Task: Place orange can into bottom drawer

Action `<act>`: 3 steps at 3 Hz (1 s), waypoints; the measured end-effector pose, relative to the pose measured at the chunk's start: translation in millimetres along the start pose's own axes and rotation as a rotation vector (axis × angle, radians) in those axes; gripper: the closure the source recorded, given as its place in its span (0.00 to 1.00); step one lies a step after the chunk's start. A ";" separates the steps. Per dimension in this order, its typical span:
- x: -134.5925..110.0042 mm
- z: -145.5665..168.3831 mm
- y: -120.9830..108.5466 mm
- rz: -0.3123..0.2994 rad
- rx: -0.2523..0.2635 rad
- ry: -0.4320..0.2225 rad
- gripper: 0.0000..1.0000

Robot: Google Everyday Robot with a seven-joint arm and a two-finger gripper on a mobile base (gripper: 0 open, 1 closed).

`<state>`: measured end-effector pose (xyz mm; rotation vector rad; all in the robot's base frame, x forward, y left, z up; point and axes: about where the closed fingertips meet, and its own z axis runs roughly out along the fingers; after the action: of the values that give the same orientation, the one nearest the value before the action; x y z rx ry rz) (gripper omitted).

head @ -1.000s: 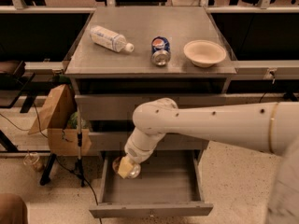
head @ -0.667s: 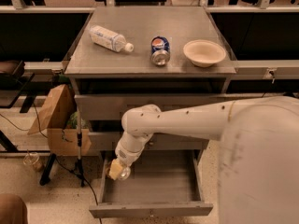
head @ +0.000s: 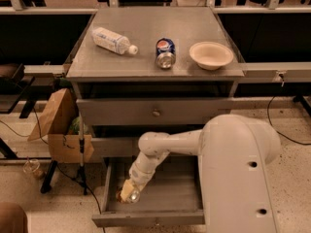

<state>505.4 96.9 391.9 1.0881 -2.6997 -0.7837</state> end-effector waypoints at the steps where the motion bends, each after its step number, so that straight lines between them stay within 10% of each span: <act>1: 16.7 63.8 -38.8 0.146 -0.111 0.010 1.00; 3: 2.7 61.1 -43.0 0.163 -0.158 -0.101 1.00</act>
Offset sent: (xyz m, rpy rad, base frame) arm -0.0024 -0.0092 -0.0586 0.0267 0.1127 -0.0981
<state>511.3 94.6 317.4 0.8038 -2.7091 -1.0272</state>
